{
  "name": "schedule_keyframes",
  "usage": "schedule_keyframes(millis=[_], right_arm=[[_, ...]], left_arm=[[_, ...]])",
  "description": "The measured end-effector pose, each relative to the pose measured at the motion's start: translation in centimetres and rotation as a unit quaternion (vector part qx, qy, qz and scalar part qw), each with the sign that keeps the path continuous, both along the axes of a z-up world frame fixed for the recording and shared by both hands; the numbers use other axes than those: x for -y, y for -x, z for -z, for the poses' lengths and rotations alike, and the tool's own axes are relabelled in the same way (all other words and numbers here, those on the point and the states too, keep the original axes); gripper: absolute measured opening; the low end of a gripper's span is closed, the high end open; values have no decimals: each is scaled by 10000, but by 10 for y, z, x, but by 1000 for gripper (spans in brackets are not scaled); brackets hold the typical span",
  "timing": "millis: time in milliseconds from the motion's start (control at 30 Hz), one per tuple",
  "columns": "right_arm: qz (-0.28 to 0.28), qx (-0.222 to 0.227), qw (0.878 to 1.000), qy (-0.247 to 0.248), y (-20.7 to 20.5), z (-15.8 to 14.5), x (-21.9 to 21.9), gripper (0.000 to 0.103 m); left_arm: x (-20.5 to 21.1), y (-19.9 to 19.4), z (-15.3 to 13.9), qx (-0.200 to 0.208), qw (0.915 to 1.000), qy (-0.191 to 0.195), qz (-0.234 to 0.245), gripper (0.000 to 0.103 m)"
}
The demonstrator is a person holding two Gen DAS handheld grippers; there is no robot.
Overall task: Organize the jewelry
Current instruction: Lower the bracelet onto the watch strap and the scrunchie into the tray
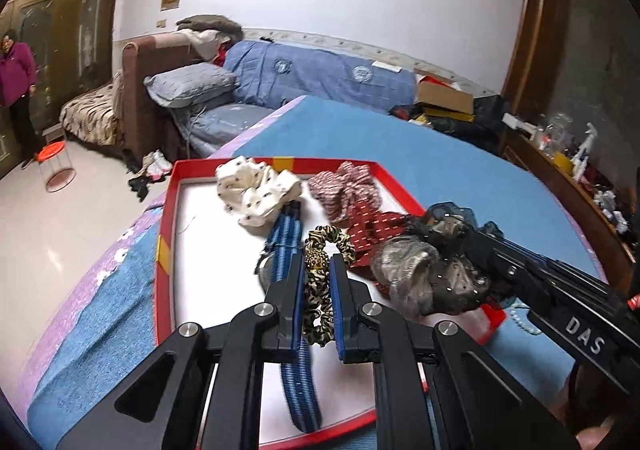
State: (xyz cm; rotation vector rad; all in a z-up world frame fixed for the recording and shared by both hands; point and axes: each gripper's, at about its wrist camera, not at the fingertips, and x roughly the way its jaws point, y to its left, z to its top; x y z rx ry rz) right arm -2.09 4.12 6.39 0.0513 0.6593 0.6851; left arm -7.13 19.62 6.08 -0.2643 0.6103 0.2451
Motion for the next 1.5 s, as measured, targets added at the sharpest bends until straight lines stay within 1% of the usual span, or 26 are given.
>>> schedule_keyframes(millis=[267,700,1100,1300,1500], right_arm=[[-61,-216,9997,123,-5,14,-9,18],[-117,-370,9988,285,-6,26,-13,19],[-246,-531,9973,434,-7,35,-23,19],[-307,-736,9954,529,-11,44,-27,20],[-358,-724,9948,613,-7,46,-30,20]], left_arm=[[-4,-7,13,-198,9998,50,-58,11],[-10,-19,19,-426,9988,176,-161,11],[-11,-25,24,-558,9980,184,-238,12],[-13,-29,28,-638,9974,194,-278,12],[-15,-28,29,-665,9972,192,-292,12]])
